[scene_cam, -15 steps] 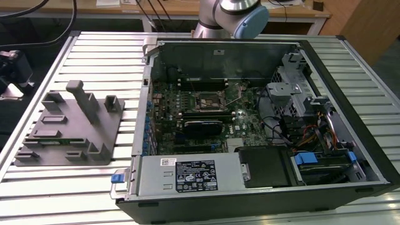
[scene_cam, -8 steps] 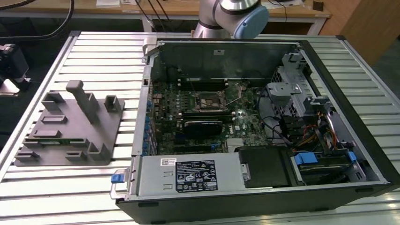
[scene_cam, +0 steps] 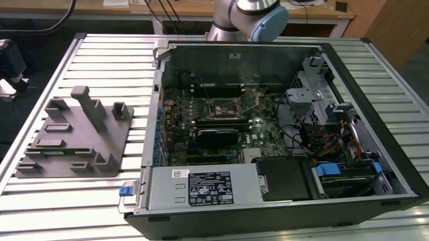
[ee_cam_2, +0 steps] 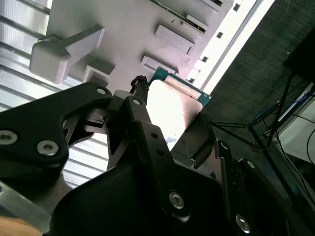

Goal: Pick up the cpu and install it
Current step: 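Pick up the cpu and move it towards the insertion slot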

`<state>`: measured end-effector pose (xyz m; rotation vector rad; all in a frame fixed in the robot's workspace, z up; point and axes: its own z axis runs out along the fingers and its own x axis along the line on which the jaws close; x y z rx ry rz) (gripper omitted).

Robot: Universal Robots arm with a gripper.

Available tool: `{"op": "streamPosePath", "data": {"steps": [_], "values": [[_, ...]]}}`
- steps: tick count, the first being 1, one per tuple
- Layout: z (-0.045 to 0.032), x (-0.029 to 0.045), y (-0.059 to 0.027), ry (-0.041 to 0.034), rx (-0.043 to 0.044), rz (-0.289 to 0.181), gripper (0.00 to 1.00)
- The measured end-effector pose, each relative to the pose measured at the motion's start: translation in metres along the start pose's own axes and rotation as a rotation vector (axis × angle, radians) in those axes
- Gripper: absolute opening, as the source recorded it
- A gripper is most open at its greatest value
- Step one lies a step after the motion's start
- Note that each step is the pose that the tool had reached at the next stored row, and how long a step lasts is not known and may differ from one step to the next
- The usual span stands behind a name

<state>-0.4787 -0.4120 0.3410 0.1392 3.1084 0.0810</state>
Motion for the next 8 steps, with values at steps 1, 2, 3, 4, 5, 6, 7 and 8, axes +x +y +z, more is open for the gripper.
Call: {"op": "streamPosePath", "data": {"steps": [1,2,3,4,5,6,7,8], "values": [[-0.0018,0.0,0.0001,0.0,-0.0001,0.0,0.54],[-0.0035,-0.0001,0.0002,0.0,-0.0001,0.0,0.54],[-0.0052,-0.0001,0.0003,0.0,0.0,0.0,0.54],[-0.0069,-0.0002,0.0004,0.0001,0.0,0.0,0.54],[-0.0103,-0.0003,0.0005,0.0001,0.0,0.0,0.54],[-0.012,-0.0003,0.0006,0.0001,-0.0001,0.0,0.54],[-0.0138,-0.0004,0.0007,0.0001,-0.0001,0.0,0.54],[-0.0155,-0.0004,0.0008,0.0001,-0.0001,0.0,0.54]]}}
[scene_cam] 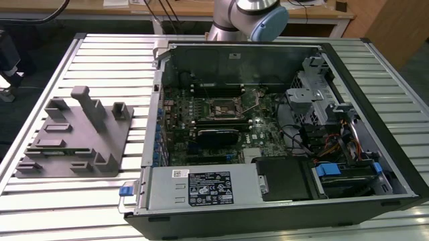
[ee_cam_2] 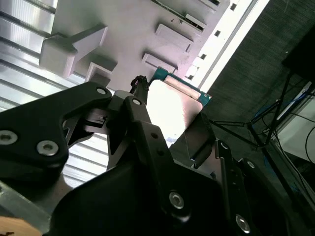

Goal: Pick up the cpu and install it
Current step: 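Pick up the cpu and move it towards the insertion slot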

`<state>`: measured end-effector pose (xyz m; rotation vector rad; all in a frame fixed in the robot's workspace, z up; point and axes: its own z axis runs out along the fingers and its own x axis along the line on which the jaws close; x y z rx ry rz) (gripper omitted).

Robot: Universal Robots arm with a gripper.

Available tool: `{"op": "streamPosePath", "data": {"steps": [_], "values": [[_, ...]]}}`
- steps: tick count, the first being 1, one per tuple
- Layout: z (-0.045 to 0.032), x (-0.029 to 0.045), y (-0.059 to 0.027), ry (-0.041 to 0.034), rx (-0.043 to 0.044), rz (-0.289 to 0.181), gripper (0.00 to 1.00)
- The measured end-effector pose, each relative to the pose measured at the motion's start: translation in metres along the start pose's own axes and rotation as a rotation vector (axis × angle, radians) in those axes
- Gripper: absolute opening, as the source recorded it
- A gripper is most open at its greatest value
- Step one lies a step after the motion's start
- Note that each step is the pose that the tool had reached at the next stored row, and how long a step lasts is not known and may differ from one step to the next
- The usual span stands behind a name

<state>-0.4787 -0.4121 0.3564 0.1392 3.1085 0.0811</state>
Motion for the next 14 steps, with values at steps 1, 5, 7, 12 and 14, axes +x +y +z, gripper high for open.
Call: {"op": "streamPosePath", "data": {"steps": [1,5,7,12,14], "values": [[-0.0018,-0.0001,0.0001,0.0,0.0,0.0,0.54],[-0.0093,-0.0002,0.0005,0.0,0.0001,0.0,0.54],[-0.0132,-0.0003,0.0007,0.0,0.0,0.0,0.54],[-0.0217,-0.0006,0.0012,0.0,0.0,0.0,0.54],[-0.0245,-0.0006,0.0013,0.0,0.0,0.0,0.54]]}}
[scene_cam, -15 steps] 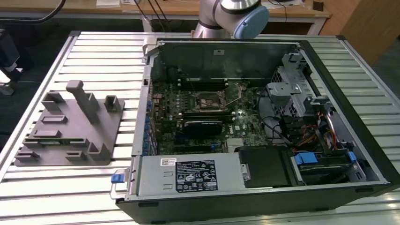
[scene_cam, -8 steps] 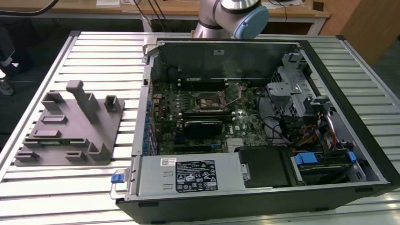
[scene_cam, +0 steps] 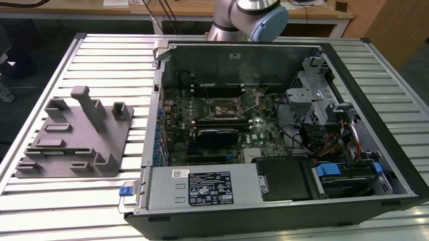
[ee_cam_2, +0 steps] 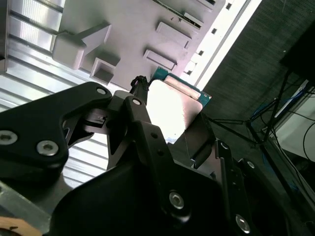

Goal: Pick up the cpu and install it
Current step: 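Pick up the cpu and move it towards the insertion slot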

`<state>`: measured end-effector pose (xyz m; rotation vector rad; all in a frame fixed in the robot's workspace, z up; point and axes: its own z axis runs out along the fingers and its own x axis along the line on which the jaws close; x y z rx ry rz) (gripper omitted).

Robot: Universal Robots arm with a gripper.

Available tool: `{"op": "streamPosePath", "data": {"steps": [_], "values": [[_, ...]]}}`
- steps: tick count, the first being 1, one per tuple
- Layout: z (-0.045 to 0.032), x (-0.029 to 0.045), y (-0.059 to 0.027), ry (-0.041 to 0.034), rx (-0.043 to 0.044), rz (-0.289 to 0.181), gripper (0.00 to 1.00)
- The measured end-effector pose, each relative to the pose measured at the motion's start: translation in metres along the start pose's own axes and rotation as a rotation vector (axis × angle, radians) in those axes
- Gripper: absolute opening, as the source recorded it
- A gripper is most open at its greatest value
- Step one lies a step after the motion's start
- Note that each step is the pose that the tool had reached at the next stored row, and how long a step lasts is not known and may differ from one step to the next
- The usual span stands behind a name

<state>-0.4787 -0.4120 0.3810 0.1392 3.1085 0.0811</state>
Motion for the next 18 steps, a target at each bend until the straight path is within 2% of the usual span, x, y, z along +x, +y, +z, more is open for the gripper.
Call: {"op": "streamPosePath", "data": {"steps": [8,18], "values": [[-0.0021,-0.0001,0.0001,0.0,0.0,0.0,0.54],[-0.0019,-0.0055,0.0009,0.0,-0.0001,0.0,0.54]]}}
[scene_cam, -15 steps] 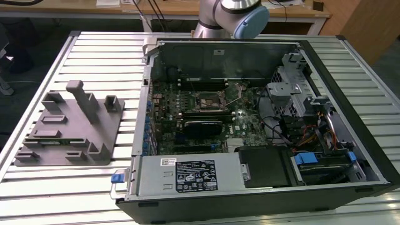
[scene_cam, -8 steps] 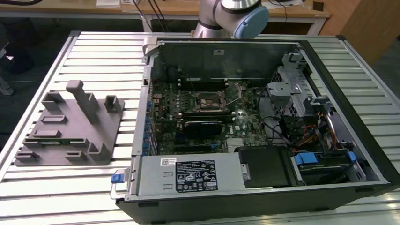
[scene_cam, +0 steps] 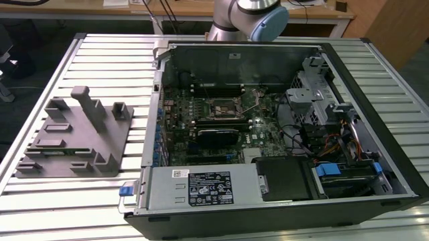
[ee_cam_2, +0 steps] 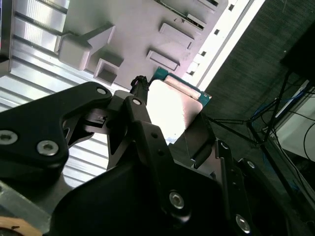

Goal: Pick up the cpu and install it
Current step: 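Pick up the cpu and move it towards the insertion slot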

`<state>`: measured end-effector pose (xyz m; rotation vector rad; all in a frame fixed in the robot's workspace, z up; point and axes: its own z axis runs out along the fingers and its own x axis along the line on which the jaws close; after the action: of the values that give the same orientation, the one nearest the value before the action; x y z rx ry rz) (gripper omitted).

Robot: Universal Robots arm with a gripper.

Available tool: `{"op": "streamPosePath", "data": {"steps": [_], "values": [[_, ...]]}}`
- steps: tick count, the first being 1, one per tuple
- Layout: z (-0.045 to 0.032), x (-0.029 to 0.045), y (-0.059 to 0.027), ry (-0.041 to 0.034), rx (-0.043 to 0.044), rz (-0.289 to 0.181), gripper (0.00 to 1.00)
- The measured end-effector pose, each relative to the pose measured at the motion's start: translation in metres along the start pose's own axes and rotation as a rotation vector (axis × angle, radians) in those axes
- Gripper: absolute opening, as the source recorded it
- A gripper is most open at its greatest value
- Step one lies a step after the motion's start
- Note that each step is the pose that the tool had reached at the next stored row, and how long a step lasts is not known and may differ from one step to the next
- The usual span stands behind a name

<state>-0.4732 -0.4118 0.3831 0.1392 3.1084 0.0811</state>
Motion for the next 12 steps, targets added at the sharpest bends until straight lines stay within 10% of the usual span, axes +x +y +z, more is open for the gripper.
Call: {"op": "streamPosePath", "data": {"steps": [12], "values": [[0.0003,-0.0104,0.0012,0.0001,0.0,0.0,0.54]]}}
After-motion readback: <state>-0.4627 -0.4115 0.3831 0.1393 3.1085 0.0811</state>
